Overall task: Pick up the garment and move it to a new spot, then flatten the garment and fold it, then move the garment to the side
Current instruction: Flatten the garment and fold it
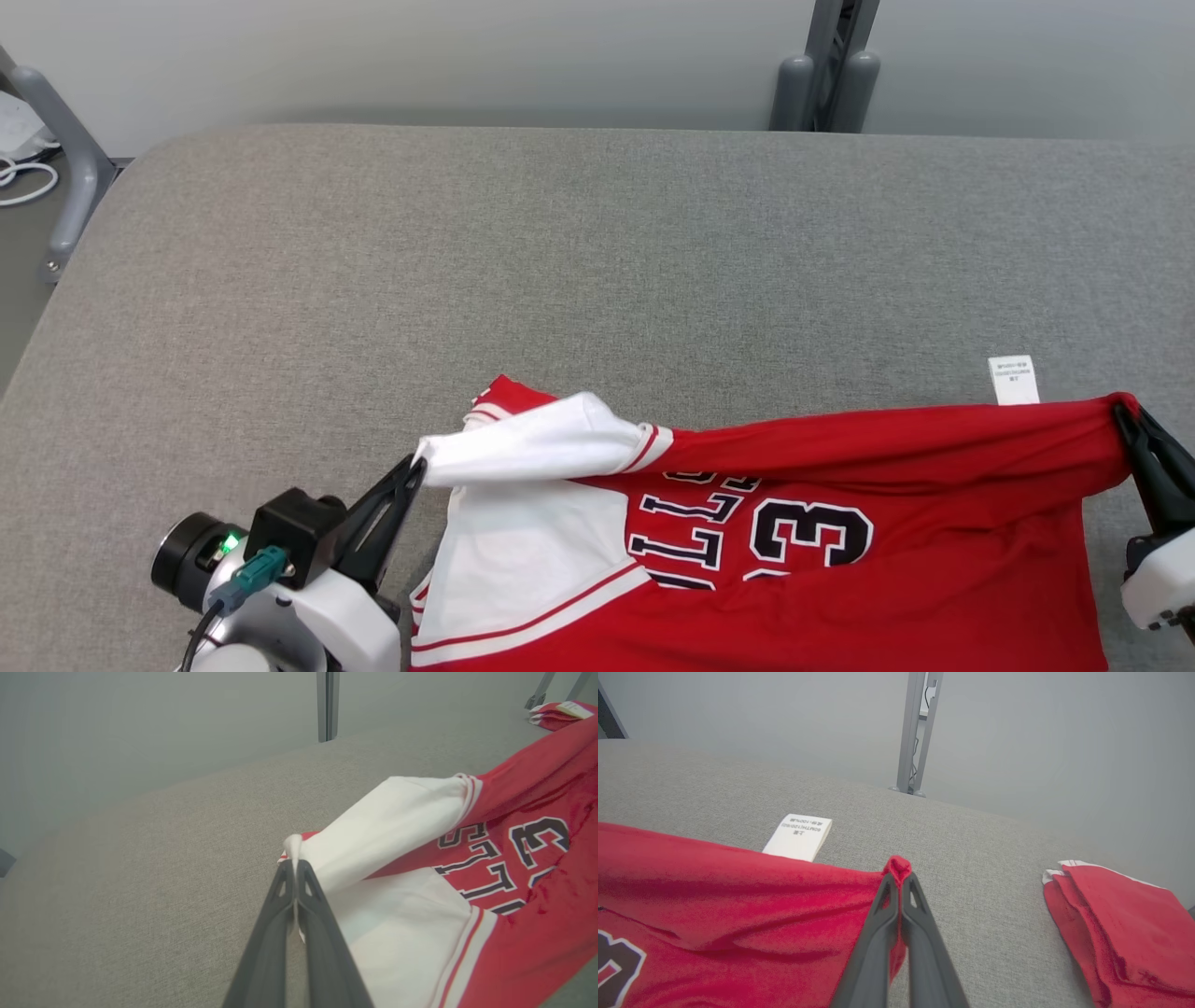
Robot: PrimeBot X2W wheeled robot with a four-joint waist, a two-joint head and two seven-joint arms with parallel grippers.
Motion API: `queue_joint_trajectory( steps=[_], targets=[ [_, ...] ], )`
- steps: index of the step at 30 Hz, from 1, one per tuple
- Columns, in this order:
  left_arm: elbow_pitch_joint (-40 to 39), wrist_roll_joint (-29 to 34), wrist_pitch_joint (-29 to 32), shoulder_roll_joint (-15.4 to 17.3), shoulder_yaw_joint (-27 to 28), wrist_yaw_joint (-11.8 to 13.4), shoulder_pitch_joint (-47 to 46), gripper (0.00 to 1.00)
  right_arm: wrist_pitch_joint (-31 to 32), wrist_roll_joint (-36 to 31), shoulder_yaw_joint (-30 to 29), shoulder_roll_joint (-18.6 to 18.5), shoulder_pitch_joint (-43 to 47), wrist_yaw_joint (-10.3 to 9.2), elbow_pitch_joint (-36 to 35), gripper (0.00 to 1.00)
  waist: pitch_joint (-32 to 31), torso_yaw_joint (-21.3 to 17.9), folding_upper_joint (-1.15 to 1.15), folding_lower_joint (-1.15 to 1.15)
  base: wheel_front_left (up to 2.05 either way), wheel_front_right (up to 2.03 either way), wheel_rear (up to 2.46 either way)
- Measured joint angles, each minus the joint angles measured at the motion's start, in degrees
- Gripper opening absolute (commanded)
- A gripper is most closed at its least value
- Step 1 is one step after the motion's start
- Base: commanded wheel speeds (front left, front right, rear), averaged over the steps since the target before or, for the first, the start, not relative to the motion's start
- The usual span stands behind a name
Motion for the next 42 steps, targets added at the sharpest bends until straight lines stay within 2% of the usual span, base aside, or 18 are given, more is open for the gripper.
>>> queue_joint_trajectory(
  steps=[3,13,21,22,23,25,27,28,29,30,36,38,42],
  targets=[
    [-1.6,-0.2,1.0,1.5,-0.4,-0.1,1.5,0.00,0.0,-0.5,0.3,-0.8,1.4,0.00,-1.9,0.00,-0.2,-0.2,0.00,0.00,0.00,0.00,0.00],
    [-6.9,-1.1,6.1,7.1,-2.8,-2.5,5.9,0.00,0.0,-2.4,2.8,-5.0,5.8,0.00,-7.0,0.00,-0.7,-0.3,0.00,0.00,0.00,0.00,0.00],
    [-9.1,-1.9,8.6,9.2,-4.3,-3.5,7.5,0.00,0.0,0.5,5.0,-7.0,8.7,0.00,-8.3,0.00,-1.2,-0.6,0.00,0.00,0.00,0.00,0.00],
    [-9.3,-1.9,9.0,9.3,-4.6,-3.6,7.7,0.00,0.0,1.4,5.5,-7.2,9.1,0.00,-8.5,0.20,-1.3,-0.6,0.00,0.00,0.00,0.00,0.00],
    [-9.3,-1.9,9.2,9.4,-4.9,-3.8,8.0,0.00,0.0,2.2,5.9,-7.5,9.5,0.00,-8.9,1.00,-1.4,-0.6,0.00,0.00,0.00,0.00,0.00],
    [-9.5,-2.0,9.9,9.3,-5.7,-4.1,8.3,0.00,0.0,4.6,7.0,-8.3,10.4,0.00,-9.8,1.00,-1.6,-0.7,0.00,0.00,0.00,0.00,0.00],
    [-9.5,-2.2,10.6,9.4,-5.9,-4.1,8.5,0.49,0.0,6.1,7.7,-9.3,11.7,0.00,-10.8,1.00,-1.9,-0.8,0.00,0.00,0.00,0.00,0.00],
    [-9.6,-2.4,11.0,9.5,-6.0,-4.0,8.6,0.84,0.0,7.0,7.8,-9.9,12.2,0.00,-11.3,1.00,-2.0,-0.9,0.00,0.00,0.00,0.00,0.00],
    [-9.6,-2.4,11.0,9.6,-6.0,-4.0,8.9,0.96,0.0,7.9,7.6,-10.4,12.7,0.00,-11.7,1.00,-2.2,-0.9,0.00,0.00,0.00,0.00,0.00],
    [-9.7,-2.5,11.3,9.9,-6.0,-3.5,9.4,1.00,0.0,9.0,6.6,-11.3,13.6,0.00,-12.1,1.00,-2.4,-1.1,0.00,0.00,0.00,0.00,0.00],
    [-10.4,-2.9,9.4,9.9,-3.8,-1.7,9.3,1.00,0.0,9.1,2.4,-10.2,14.0,0.00,-12.7,1.00,-3.3,-1.9,0.00,0.00,0.00,0.00,0.00],
    [-10.4,-3.4,7.8,9.0,-2.4,-0.3,9.0,1.00,0.0,8.6,0.9,-8.5,13.9,0.00,-12.7,1.00,-3.6,-2.1,0.00,0.00,0.00,0.00,0.00],
    [-9.7,-5.1,2.8,4.9,1.2,2.7,7.7,1.00,0.0,7.5,-2.8,-4.2,13.1,0.00,-12.7,1.00,-4.5,-2.4,0.00,0.00,0.00,0.00,0.00]
  ],
)
